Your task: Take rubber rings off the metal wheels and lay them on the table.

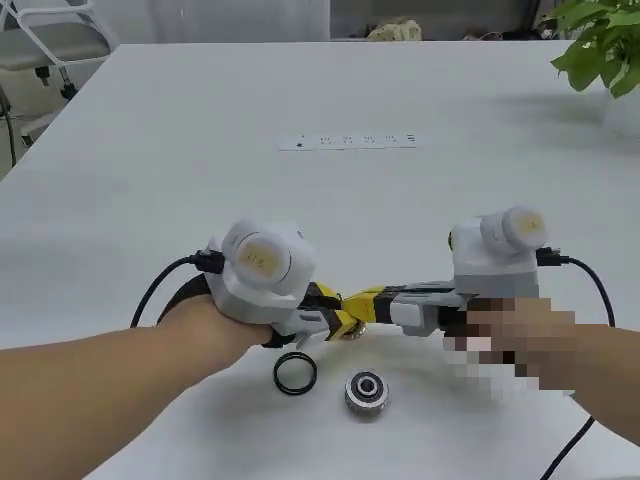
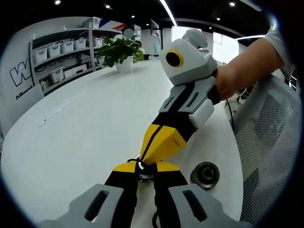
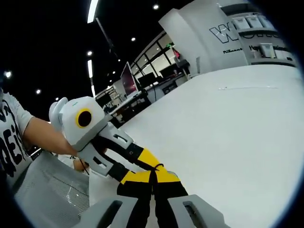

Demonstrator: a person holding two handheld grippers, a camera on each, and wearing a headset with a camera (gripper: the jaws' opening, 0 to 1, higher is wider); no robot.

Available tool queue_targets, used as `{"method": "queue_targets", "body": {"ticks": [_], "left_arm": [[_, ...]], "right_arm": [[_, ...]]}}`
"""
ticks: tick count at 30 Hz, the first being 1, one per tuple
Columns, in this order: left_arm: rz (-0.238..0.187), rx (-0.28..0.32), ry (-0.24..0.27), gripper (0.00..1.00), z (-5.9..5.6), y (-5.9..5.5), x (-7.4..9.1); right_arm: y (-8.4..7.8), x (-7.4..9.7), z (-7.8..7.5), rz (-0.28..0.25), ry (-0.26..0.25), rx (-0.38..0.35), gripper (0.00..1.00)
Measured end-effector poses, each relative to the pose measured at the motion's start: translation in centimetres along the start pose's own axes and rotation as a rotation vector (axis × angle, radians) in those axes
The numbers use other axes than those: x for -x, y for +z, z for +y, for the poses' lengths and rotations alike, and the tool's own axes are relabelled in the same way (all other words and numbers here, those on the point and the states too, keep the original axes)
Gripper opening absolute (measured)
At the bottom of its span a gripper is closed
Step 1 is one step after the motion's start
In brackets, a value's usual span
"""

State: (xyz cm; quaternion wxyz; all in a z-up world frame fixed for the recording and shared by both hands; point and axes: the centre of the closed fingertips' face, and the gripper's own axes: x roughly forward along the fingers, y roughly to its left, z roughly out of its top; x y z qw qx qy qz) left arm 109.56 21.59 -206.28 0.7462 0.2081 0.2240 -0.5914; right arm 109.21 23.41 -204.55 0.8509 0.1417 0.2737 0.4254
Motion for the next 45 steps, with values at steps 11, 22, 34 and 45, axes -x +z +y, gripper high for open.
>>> {"method": "queue_targets", "body": {"ticks": [11, 22, 34, 45], "left_arm": [[-0.009, 0.008, -0.005, 0.07, -0.1, 0.0, 0.0], [0.001, -0.035, -0.025, 0.13, -0.2, 0.3, 0.2], [-0.053, -0.024, -0.065, 0.28, -1.1, 1.8, 2.0], [-0.114, -0.001, -0.067, 0.37, -1.5, 2.9, 4.8]], "right_arm": [[-0.3, 0.7, -1.2, 0.008, -0.039, 0.007, 0.00], [-0.4, 1.0, -1.0, 0.016, -0.037, 0.005, 0.00], [0.6, 1.5, -0.7, -0.020, -0.028, -0.007, 0.00], [1.4, 1.8, -0.2, -0.041, -0.016, -0.009, 0.00]]}}
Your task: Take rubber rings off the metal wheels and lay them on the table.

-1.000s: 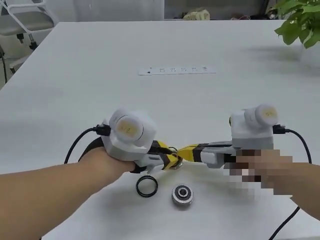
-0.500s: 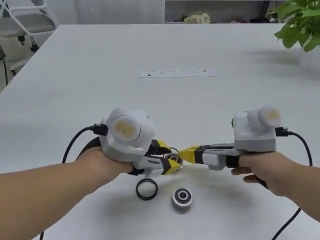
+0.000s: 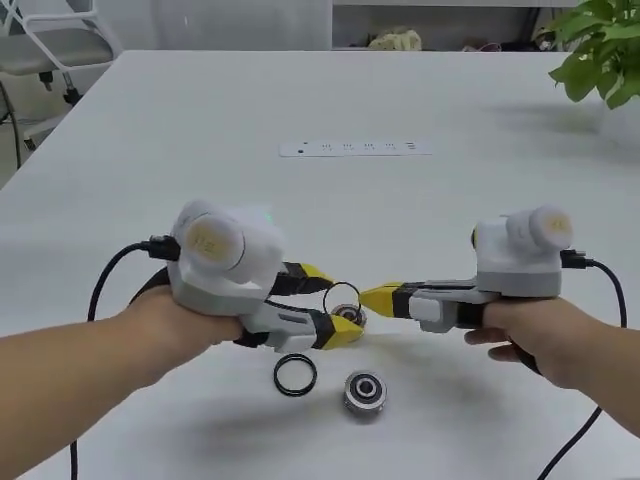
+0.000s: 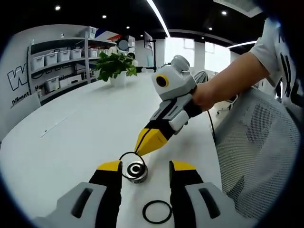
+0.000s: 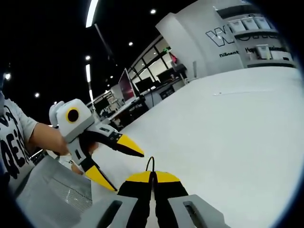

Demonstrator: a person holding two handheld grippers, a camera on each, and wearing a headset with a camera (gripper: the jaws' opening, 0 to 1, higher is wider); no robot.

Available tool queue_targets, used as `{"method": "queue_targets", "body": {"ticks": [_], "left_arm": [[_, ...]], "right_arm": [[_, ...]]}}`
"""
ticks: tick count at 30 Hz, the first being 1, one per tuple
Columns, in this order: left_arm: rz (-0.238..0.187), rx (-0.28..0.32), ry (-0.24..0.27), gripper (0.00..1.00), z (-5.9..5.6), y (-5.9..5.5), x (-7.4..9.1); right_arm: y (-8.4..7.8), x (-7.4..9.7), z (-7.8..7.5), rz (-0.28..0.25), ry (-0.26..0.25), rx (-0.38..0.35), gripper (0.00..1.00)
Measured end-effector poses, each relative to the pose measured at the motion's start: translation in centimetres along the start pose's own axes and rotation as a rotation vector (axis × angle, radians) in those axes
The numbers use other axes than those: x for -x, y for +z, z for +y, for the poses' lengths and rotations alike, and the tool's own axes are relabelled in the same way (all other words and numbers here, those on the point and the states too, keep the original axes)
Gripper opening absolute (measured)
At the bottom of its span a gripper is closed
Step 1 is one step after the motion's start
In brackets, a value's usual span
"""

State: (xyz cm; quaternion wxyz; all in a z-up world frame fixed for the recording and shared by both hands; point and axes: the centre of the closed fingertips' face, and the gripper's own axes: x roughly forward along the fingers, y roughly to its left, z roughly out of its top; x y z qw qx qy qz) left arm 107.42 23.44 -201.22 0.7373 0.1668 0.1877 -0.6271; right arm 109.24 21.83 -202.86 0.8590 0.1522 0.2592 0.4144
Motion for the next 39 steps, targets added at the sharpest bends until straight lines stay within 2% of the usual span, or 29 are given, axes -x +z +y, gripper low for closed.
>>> {"method": "queue_targets", "body": {"ticks": [8, 20, 27, 30, 32, 34, 39], "left_arm": [[-0.043, 0.022, 0.029, 0.45, 0.2, 0.5, 2.6], [-0.076, 0.040, 0.065, 0.60, -0.2, 0.7, 6.2], [-0.082, 0.058, 0.086, 0.69, -0.4, 0.3, 7.9], [-0.087, 0.068, 0.095, 0.72, -0.5, 0.1, 8.5], [-0.090, 0.051, 0.139, 0.79, -0.1, -0.1, 9.0], [-0.090, 0.063, 0.136, 0.85, -0.2, -0.2, 9.3], [-0.098, 0.080, 0.132, 0.84, -0.5, -0.4, 9.9]], "right_arm": [[0.6, 0.2, 0.9, -0.013, 0.013, 0.000, 0.00], [1.2, 0.1, 2.8, -0.020, 0.039, 0.006, 0.00], [1.2, -0.3, 4.6, -0.012, 0.060, 0.007, 0.00], [1.1, -0.4, 4.8, -0.006, 0.067, 0.006, 0.00], [0.9, -0.5, 4.9, 0.001, 0.073, 0.006, 0.00], [0.7, -0.7, 5.3, 0.010, 0.079, 0.008, 0.00], [0.2, -1.2, 5.7, 0.030, 0.091, 0.006, 0.00]]}}
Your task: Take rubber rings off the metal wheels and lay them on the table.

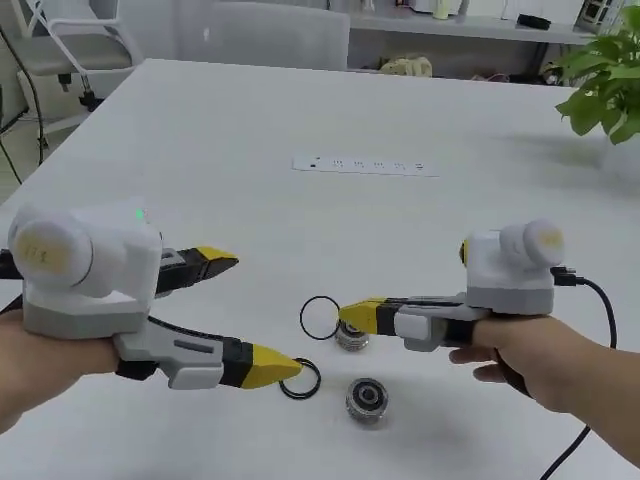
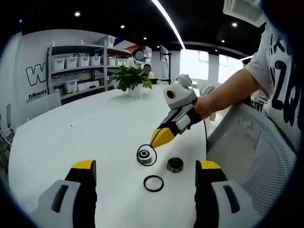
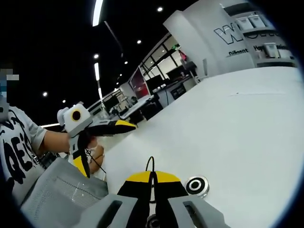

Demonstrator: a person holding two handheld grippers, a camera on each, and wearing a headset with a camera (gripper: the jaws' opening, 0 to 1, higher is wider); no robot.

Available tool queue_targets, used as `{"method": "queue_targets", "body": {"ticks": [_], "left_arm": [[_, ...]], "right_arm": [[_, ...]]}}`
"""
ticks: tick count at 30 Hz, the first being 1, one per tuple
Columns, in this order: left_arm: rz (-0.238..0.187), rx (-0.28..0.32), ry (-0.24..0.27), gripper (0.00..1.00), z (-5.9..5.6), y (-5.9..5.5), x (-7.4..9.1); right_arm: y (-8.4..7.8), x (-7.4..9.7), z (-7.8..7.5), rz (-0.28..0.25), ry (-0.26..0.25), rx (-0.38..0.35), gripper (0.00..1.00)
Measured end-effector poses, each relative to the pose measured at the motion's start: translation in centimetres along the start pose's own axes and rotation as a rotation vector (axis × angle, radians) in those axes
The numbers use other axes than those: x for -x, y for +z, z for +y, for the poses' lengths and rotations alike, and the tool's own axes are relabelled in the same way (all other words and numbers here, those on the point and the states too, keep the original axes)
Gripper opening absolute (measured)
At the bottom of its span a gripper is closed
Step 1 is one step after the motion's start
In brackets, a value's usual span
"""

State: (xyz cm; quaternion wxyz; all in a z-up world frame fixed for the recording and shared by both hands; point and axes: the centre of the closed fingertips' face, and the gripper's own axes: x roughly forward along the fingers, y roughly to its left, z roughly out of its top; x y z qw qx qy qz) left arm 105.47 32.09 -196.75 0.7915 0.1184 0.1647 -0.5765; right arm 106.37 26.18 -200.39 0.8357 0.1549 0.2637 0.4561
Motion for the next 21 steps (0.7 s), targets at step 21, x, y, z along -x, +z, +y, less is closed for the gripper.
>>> {"method": "queue_targets", "body": {"ticks": [21], "left_arm": [[-0.006, 0.026, 0.001, 0.85, -0.9, -0.7, 1.7]], "right_arm": [[-3.7, -2.2, 0.6, 0.124, 0.027, -0.012, 0.00]]}}
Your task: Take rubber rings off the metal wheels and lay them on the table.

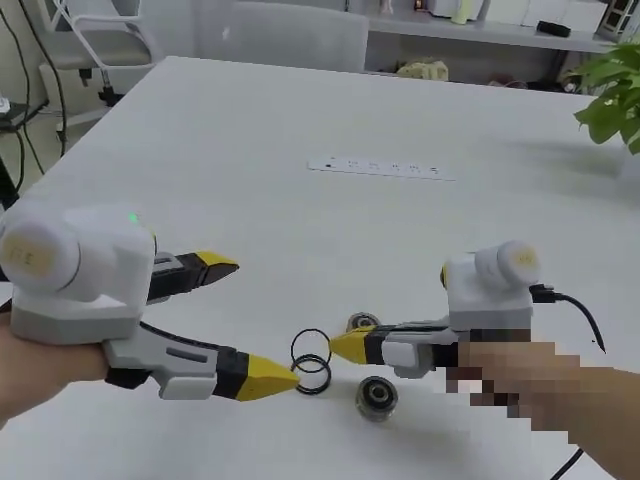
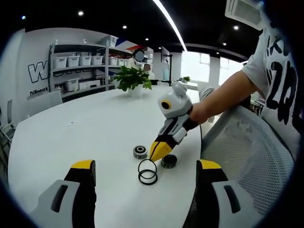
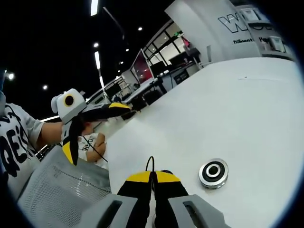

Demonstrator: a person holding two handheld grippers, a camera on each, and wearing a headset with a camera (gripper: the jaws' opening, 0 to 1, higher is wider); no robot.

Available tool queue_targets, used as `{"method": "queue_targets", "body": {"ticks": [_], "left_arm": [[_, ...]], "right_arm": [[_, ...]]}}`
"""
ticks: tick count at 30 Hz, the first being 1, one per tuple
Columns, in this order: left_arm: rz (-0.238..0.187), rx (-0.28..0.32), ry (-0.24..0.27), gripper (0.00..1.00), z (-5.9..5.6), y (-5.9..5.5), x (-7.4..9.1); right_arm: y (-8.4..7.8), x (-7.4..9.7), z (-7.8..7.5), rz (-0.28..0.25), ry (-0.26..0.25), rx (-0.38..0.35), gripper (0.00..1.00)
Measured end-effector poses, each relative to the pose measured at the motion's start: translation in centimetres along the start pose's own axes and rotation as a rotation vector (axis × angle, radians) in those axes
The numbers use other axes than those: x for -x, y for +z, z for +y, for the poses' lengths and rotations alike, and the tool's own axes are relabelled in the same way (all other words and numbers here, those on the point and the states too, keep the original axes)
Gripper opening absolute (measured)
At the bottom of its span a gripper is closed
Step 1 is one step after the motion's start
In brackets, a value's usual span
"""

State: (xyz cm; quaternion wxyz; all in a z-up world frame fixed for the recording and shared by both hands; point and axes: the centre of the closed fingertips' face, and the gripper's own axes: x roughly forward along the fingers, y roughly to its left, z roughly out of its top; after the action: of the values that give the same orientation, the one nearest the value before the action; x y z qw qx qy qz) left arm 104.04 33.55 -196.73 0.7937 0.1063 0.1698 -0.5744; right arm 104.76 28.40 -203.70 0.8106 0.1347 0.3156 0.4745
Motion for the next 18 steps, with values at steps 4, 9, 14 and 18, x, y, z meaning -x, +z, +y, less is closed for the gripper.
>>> {"method": "queue_targets", "body": {"ticks": [4, 9, 14, 18], "left_arm": [[0.001, 0.001, 0.005, 0.85, 0.0, -0.1, 0.3], [0.005, 0.003, 0.008, 0.84, 0.0, -0.3, 0.5], [0.010, 0.006, 0.011, 0.84, 0.1, -0.5, 0.7], [0.014, 0.006, 0.010, 0.84, 0.1, -0.6, 0.7]], "right_arm": [[-0.6, -0.4, 0.0, 0.021, 0.003, -0.002, 0.00], [-1.1, -0.6, -0.1, 0.041, 0.004, -0.005, 0.00], [-1.5, -0.7, -0.6, 0.057, -0.008, -0.016, 0.00], [-1.7, -0.7, -0.7, 0.063, -0.009, -0.019, 0.00]]}}
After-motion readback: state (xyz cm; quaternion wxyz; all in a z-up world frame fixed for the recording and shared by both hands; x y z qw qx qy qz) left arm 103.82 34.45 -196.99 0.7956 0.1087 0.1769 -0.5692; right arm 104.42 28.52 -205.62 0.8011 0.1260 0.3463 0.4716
